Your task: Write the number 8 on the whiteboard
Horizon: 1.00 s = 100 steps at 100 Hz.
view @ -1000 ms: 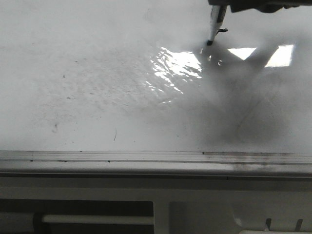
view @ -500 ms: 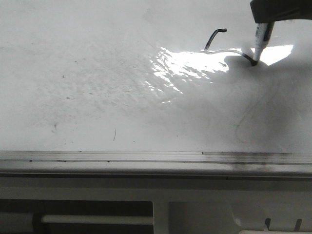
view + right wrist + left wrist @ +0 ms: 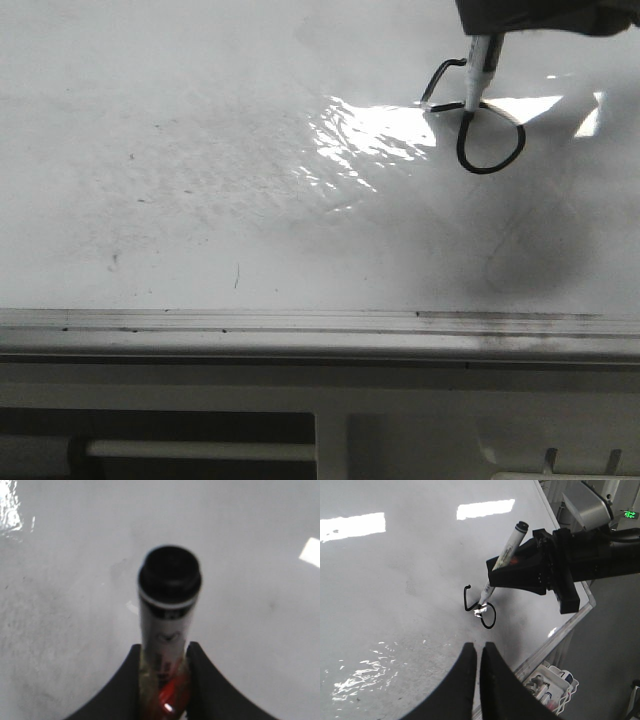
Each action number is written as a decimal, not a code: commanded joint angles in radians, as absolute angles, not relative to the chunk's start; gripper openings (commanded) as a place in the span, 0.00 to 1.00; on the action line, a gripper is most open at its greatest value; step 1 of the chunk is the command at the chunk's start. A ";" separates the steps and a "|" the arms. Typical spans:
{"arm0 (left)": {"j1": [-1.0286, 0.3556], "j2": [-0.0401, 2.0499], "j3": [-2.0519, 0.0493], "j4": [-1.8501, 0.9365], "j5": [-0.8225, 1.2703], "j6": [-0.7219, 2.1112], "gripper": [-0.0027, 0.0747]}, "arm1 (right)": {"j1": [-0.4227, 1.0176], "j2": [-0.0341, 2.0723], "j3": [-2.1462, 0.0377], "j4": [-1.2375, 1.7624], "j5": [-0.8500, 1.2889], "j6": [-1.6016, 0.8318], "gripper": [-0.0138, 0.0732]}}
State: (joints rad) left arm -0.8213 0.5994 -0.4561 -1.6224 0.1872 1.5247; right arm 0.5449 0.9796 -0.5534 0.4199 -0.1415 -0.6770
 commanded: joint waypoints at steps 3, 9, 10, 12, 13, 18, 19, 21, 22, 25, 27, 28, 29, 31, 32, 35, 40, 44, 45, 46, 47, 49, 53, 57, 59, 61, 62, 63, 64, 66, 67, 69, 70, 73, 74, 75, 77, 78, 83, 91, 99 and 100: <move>-0.828 0.600 -0.483 -1.639 0.206 1.516 0.01 | 0.494 0.979 -0.608 0.412 -0.232 -0.709 0.08; -0.828 0.600 -0.483 -1.639 0.206 1.516 0.01 | 0.480 0.979 -0.623 0.412 -0.233 -0.709 0.08; -0.828 0.600 -0.483 -1.639 0.206 1.516 0.01 | 0.477 0.979 -0.628 0.412 -0.233 -0.709 0.08; -0.828 0.600 -0.483 -1.639 0.206 1.516 0.01 | 0.475 0.979 -0.632 0.412 -0.231 -0.709 0.08; -0.828 0.600 -0.483 -1.639 0.206 1.516 0.01 | 0.474 0.979 -0.633 0.412 -0.231 -0.709 0.08; -0.828 0.600 -0.483 -1.639 0.206 1.516 0.01 | 0.474 0.979 -0.646 0.412 -0.221 -0.709 0.08; -0.828 0.600 -0.483 -1.639 0.206 1.516 0.01 | 0.474 0.979 -0.649 0.412 -0.219 -0.709 0.08; -0.828 0.600 -0.483 -1.639 0.206 1.516 0.01 | 0.474 0.979 -0.653 0.412 -0.212 -0.709 0.08; -0.828 0.600 -0.483 -1.639 0.206 1.516 0.01 | 0.474 0.979 -0.654 0.412 -0.210 -0.709 0.08; -0.828 0.600 -0.483 -1.639 0.206 1.516 0.01 | 0.474 0.979 -0.658 0.412 -0.200 -0.709 0.08; -0.828 0.600 -0.483 -1.639 0.206 1.516 0.01 | 0.476 0.979 -0.661 0.412 -0.195 -0.709 0.08; -0.828 0.600 -0.483 -1.639 0.206 1.516 0.01 | 0.476 0.979 -0.662 0.412 -0.190 -0.709 0.08; -0.828 0.600 -0.483 -1.639 0.206 1.516 0.01 | 0.476 0.979 -0.661 0.412 -0.188 -0.709 0.08; -0.828 0.600 -0.483 -1.639 0.206 1.516 0.01 | 0.476 0.979 -0.663 0.412 -0.182 -0.709 0.08; -0.828 0.600 -0.483 -1.639 0.206 1.516 0.01 | 0.476 0.979 -0.665 0.412 -0.177 -0.709 0.08; -0.828 0.600 -0.483 -1.639 0.206 1.516 0.01 | 0.476 0.979 -0.669 0.412 -0.167 -0.709 0.08; -0.828 0.600 -0.483 -1.639 0.206 1.516 0.01 | 0.478 0.979 -0.675 0.412 -0.154 -0.709 0.08; -0.828 0.600 -0.483 -1.639 0.206 1.516 0.01 | 0.483 0.979 -0.679 0.412 -0.142 -0.709 0.08; -0.828 0.600 -0.483 -1.639 0.206 1.516 0.01 | 0.486 0.979 -0.682 0.412 -0.140 -0.709 0.08; -0.828 0.600 -0.483 -1.639 0.206 1.516 0.01 | 0.486 0.979 -0.684 0.412 -0.136 -0.709 0.08; -0.828 0.600 -0.483 -1.639 0.206 1.516 0.01 | 0.488 0.979 -0.687 0.412 -0.135 -0.709 0.08; -0.828 0.600 -0.483 -1.639 0.206 1.516 0.01 | 0.495 0.979 -0.690 0.412 -0.133 -0.709 0.08; -0.828 0.600 -0.483 -1.639 0.206 1.516 0.01 | 0.505 0.979 -0.694 0.412 -0.138 -0.709 0.08; -0.828 0.600 -0.483 -1.639 0.206 1.516 0.01 | 0.517 0.979 -0.703 0.412 -0.138 -0.709 0.08; -0.828 0.600 -0.483 -1.639 0.206 1.516 0.01 | 0.522 0.979 -0.708 0.412 -0.138 -0.709 0.08; -0.828 0.600 -0.483 -1.639 0.206 1.516 0.01 | 0.523 0.979 -0.710 0.412 -0.138 -0.709 0.08; -0.828 0.600 -0.483 -1.639 0.206 1.516 0.01 | 0.526 0.979 -0.710 0.412 -0.138 -0.709 0.08; -0.828 0.600 -0.483 -1.639 0.206 1.516 0.01 | 0.526 0.979 -0.713 0.412 -0.138 -0.709 0.08; -0.828 0.600 -0.483 -1.639 0.206 1.516 0.01 | 0.529 0.979 -0.712 0.412 -0.138 -0.709 0.08; -0.828 0.600 -0.483 -1.639 0.206 1.516 0.01 | 0.533 0.979 -0.714 0.412 -0.138 -0.709 0.08; -0.828 0.600 -0.483 -1.639 0.206 1.516 0.01 | 0.533 0.979 -0.714 0.412 -0.133 -0.709 0.08; -0.828 0.600 -0.483 -1.639 0.206 1.516 0.01 | 0.536 0.979 -0.717 0.412 -0.129 -0.709 0.08; -0.828 0.600 -0.483 -1.639 0.206 1.516 0.01 | 0.535 0.977 -0.720 0.412 -0.122 -0.709 0.08; -0.828 0.600 -0.483 -1.639 0.206 1.516 0.01 | 0.536 0.974 -0.723 0.412 -0.103 -0.709 0.08; -0.828 0.600 -0.483 -1.639 0.206 1.516 0.01 | 0.536 0.972 -0.725 0.412 -0.093 -0.709 0.08; -0.828 0.600 -0.483 -1.639 0.206 1.516 0.01 | 0.536 0.972 -0.728 0.412 -0.088 -0.709 0.08; -0.828 0.600 -0.483 -1.639 0.206 1.516 0.01 | 0.536 0.966 -0.730 0.412 -0.074 -0.709 0.08; -0.828 0.600 -0.483 -1.639 0.206 1.516 0.01 | 0.538 0.964 -0.731 0.412 -0.069 -0.709 0.08; -0.828 0.600 -0.483 -1.639 0.206 1.516 0.01 | 0.538 0.940 -0.742 0.414 -0.026 -0.709 0.08; -0.828 0.600 -0.483 -1.639 0.206 1.516 0.01 | 0.538 0.897 -0.768 0.418 0.106 -0.709 0.08; -0.828 0.607 -0.483 -1.639 0.226 1.516 0.07 | 0.538 0.860 -0.796 0.418 0.264 -0.709 0.08; -0.828 0.610 -0.483 -1.639 0.228 1.516 0.10 | 0.538 0.852 -0.798 0.421 0.291 -0.709 0.08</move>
State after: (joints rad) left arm -0.8213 0.5994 -0.4561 -1.6224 0.1941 1.5247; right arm 0.5347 0.9035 -0.7398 0.4198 0.2062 -0.7007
